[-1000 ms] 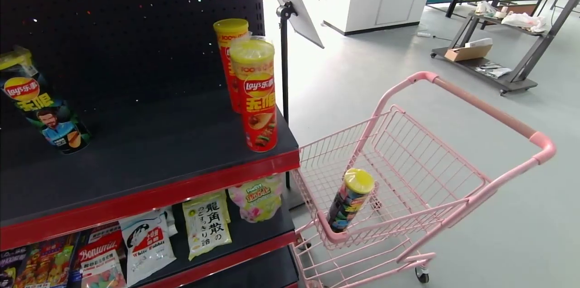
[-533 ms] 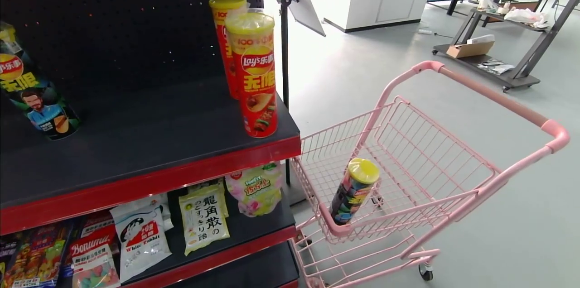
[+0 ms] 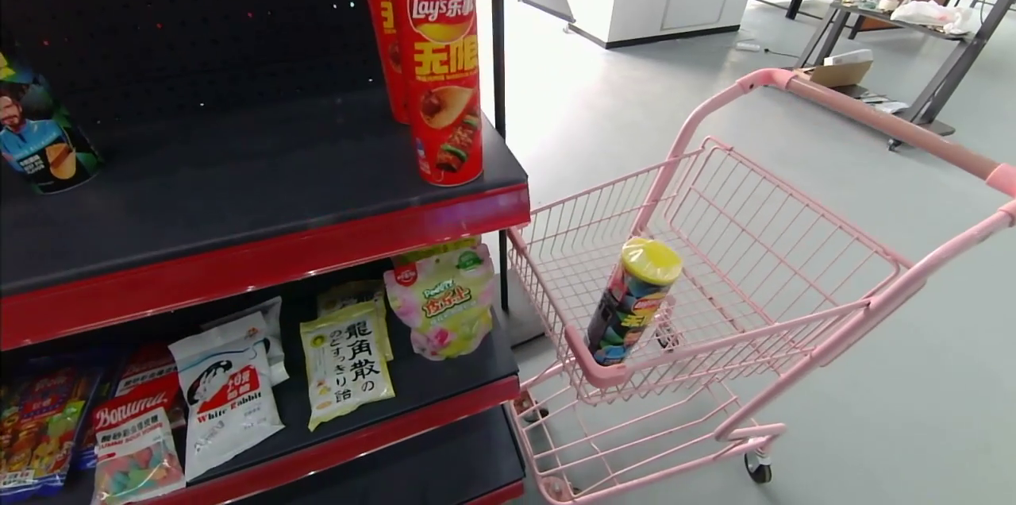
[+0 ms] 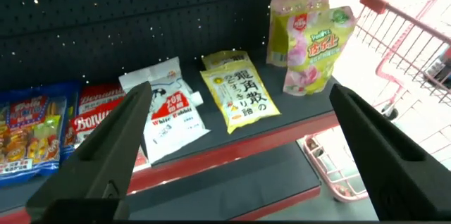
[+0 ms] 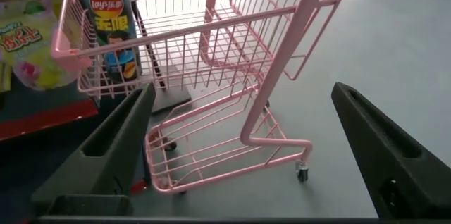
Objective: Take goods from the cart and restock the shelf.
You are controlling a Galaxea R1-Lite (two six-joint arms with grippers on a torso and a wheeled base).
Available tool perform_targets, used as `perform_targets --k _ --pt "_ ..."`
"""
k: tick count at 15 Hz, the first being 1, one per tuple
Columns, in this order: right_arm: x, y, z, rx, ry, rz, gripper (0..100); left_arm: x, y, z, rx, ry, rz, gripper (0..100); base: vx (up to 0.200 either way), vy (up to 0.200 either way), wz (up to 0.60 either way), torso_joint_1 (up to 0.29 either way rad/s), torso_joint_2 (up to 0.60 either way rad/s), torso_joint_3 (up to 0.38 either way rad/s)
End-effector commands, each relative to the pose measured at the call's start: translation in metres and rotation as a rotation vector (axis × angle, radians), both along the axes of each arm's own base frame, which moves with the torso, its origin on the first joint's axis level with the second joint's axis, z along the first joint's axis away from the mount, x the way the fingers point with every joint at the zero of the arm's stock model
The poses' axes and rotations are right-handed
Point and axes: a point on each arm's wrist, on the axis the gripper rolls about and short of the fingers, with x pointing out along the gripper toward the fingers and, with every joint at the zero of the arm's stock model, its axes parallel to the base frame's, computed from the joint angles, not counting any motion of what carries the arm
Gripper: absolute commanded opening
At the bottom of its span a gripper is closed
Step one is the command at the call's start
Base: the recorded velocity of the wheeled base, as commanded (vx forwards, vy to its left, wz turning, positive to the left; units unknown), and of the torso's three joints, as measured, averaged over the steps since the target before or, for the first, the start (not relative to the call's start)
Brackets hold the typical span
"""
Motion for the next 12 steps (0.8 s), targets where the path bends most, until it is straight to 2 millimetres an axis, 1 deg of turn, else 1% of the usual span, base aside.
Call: perform_targets --k 1,6,7,9,11,12 --pt "0.0 0.0 0.0 0.0 0.0 0.0 100 0.0 0.0 0.0 0.0 0.001 0.001 100 0.0 0.0 0.0 -0.144 0.52 0.364" --pt "0.0 0.0 0.0 -0.002 0.0 0.001 100 0.0 0.0 0.0 0.0 0.001 0.001 100 0.0 0.0 0.0 -0.115 0.5 0.372" --pt "0.0 0.0 0.0 -0.002 0.0 0.001 100 0.0 0.0 0.0 0.0 0.001 0.001 100 0.0 0.0 0.0 -0.051 0.33 0.256" --pt "0.0 0.0 0.0 -0.003 0.0 0.023 100 0.0 0.0 0.0 0.0 0.001 0.001 100 0.0 0.0 0.0 -0.027 0.14 0.117" --pt "0.0 0.001 0.0 -0.015 -0.001 0.026 100 0.0 0.0 0.0 0.0 0.001 0.001 100 0.0 0.0 0.0 -0.006 0.03 0.025" --pt "-0.003 0.002 0.029 0.002 -0.055 0.115 100 0.0 0.0 0.0 0.0 0.001 0.001 100 0.0 0.0 0.0 0.0 0.0 0.0"
